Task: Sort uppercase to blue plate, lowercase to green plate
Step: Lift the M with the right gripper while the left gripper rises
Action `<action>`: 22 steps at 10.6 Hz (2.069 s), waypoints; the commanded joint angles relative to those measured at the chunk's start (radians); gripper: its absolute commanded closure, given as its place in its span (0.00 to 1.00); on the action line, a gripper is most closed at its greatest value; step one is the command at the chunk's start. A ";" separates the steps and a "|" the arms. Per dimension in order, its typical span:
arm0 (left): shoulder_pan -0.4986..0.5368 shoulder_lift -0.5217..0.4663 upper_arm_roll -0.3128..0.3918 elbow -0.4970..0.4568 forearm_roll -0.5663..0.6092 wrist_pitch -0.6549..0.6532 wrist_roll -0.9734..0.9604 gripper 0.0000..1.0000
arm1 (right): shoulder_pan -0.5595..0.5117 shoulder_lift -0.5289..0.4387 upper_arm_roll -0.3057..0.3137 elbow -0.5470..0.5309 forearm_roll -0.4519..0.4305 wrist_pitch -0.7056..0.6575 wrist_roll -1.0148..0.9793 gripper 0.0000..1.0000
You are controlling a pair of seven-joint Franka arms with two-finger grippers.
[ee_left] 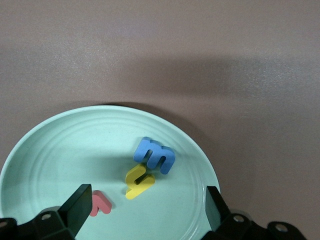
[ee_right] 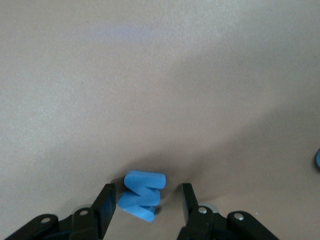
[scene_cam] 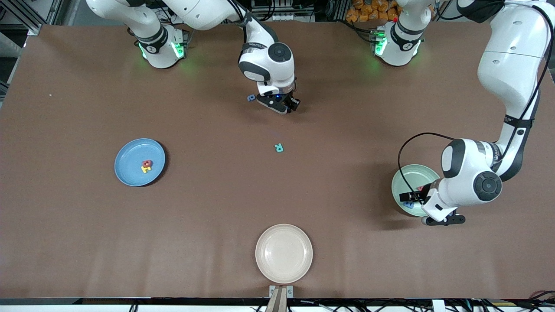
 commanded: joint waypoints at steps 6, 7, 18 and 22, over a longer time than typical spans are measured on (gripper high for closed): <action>-0.040 -0.049 -0.005 0.005 0.016 -0.012 -0.010 0.00 | -0.033 0.021 0.025 -0.004 0.000 0.020 0.025 0.50; -0.057 -0.060 -0.005 0.003 0.016 -0.026 -0.031 0.00 | -0.034 0.021 0.025 -0.003 0.000 0.020 0.024 0.57; -0.276 -0.242 -0.029 -0.004 0.016 -0.239 -0.349 0.00 | -0.074 0.011 0.048 0.000 -0.003 0.005 0.010 0.69; -0.293 -0.299 -0.075 -0.027 0.013 -0.296 -0.352 0.00 | -0.106 -0.014 0.081 0.029 0.003 -0.102 -0.017 0.69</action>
